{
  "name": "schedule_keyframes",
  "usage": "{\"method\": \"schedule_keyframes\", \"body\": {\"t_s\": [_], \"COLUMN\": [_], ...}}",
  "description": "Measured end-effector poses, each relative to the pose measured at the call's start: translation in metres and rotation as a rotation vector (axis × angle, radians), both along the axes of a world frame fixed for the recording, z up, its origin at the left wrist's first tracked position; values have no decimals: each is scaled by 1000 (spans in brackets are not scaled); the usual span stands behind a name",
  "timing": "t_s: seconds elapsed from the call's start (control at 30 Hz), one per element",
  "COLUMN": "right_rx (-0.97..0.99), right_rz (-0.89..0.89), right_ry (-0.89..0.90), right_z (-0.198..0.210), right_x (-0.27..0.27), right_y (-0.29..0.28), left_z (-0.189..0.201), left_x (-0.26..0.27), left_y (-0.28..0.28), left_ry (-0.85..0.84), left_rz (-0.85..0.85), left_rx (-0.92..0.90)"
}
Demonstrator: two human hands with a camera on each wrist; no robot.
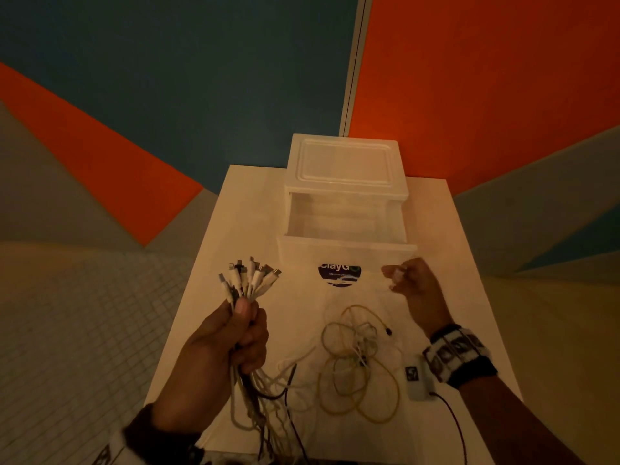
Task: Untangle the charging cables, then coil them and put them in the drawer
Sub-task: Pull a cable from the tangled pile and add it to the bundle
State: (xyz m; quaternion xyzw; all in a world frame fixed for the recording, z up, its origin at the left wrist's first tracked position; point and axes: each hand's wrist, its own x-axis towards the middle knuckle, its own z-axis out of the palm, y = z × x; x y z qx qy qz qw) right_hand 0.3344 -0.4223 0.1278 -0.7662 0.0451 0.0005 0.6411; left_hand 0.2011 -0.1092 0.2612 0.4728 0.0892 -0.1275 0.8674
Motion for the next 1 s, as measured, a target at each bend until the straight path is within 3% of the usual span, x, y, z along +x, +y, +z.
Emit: {"method": "schedule_keyframes", "body": {"t_s": [0.07, 0.13, 0.23, 0.4, 0.67, 0.83, 1.0], "right_rx": [205, 242, 253, 166, 118, 120, 97], "right_rz": [37, 85, 83, 224, -69, -111, -133], "right_ry": [-116, -251, -327, -197, -234, -262, -131], "right_z": [65, 117, 149, 147, 152, 155, 145], "right_x": [-17, -38, -59, -80, -84, -88, -82], "right_y": [13, 24, 45, 97, 140, 149, 149], "left_z": [-1, 0, 3, 4, 3, 0, -3], "left_x": [5, 11, 21, 36, 33, 27, 24], "left_y": [-4, -11, -23, -46, -63, -61, -57], "left_ry": [-10, -26, -47, -47, -145, -196, -212], "left_rz": [4, 17, 21, 24, 28, -9, 2], "left_rx": [17, 35, 59, 5, 219, 367, 382]}}
